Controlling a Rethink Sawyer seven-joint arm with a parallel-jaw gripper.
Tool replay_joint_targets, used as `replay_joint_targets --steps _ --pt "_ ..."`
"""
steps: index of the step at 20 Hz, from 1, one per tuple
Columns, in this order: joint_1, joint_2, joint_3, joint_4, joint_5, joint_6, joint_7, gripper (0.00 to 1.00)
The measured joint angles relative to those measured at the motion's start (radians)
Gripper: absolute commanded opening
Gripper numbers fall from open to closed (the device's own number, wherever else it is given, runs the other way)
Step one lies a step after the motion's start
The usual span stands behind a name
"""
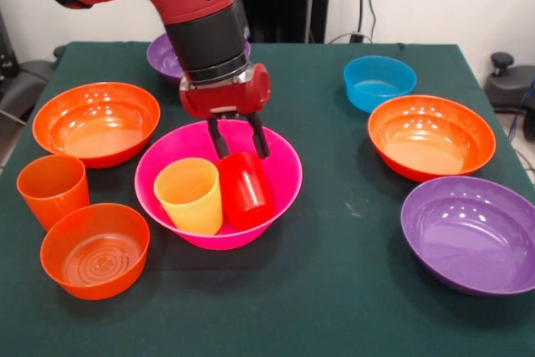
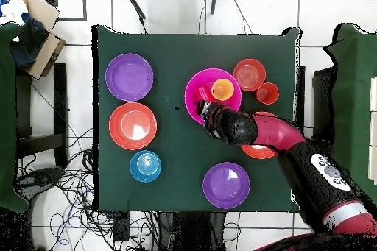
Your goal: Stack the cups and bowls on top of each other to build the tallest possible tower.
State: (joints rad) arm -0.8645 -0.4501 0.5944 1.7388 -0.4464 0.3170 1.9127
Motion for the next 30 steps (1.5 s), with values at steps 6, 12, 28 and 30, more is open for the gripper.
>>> replay_joint_targets --steps 6,12,28,30 --pt "-0.036 0.041 0.021 0.0 -0.026 -0.056 0.0 1.0" --pt "-0.055 0.079 0.056 0.0 -0.039 -0.061 0.0 1.0" --pt "0.016 0.098 0.042 -0.004 -0.038 -0.148 0.001 0.0" --pt "0.09 0.061 -0.021 -0.009 -0.028 -0.155 0.008 0.0"
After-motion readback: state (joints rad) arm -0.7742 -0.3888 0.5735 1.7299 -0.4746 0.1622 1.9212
